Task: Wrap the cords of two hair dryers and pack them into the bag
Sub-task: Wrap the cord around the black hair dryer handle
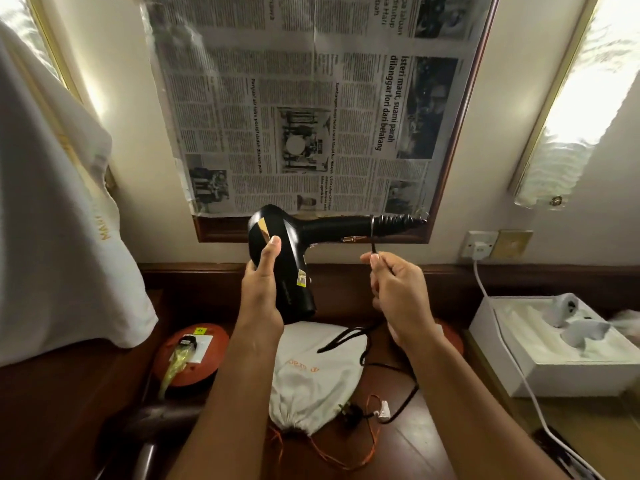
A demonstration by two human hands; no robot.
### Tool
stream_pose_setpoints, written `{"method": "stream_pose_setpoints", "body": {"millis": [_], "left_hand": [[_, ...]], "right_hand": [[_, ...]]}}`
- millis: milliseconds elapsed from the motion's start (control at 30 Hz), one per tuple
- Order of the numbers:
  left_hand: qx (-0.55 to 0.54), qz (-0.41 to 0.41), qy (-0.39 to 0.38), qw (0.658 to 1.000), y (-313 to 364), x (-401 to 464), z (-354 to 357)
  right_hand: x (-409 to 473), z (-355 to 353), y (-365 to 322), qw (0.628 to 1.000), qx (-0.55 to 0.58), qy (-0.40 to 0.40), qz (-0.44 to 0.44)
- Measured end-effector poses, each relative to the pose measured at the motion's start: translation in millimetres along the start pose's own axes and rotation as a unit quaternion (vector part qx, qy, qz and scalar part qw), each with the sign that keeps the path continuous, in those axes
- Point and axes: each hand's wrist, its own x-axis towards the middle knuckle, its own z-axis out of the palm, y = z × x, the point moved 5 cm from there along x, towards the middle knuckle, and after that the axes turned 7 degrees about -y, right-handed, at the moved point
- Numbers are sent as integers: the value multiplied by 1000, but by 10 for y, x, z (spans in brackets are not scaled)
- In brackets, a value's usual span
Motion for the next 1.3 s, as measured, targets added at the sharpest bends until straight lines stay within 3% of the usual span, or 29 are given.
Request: {"method": "stream_pose_setpoints", "body": {"millis": [67, 133, 367, 600, 700, 833, 1100, 1300], "left_hand": [[-9, -10, 2, 1000, -37, -8, -19], [-17, -27, 4, 999, -102, -15, -48], [-35, -48, 31, 998, -247, 25, -144], [-28, -34, 72, 996, -295, 31, -189], [-33, -30, 62, 997, -264, 22, -148], [-16, -11, 45, 999, -183, -29, -34], [-11, -4, 35, 999, 87, -88, -79], [-5, 12, -3, 1000, 279, -161, 28]], "right_hand": [[-32, 16, 91, 996, 79, -5, 34], [-51, 22, 142, 996, 86, -1, 32], [-69, -56, 145, 994, -27, 96, -46], [19, -184, -87, 978, -60, 163, -117], [-49, -100, -4, 982, -69, 135, -110], [-76, -8, 233, 993, 92, 70, -10], [-47, 241, 543, 960, 238, -92, 117], [150, 282, 688, 958, 190, -157, 149]]}}
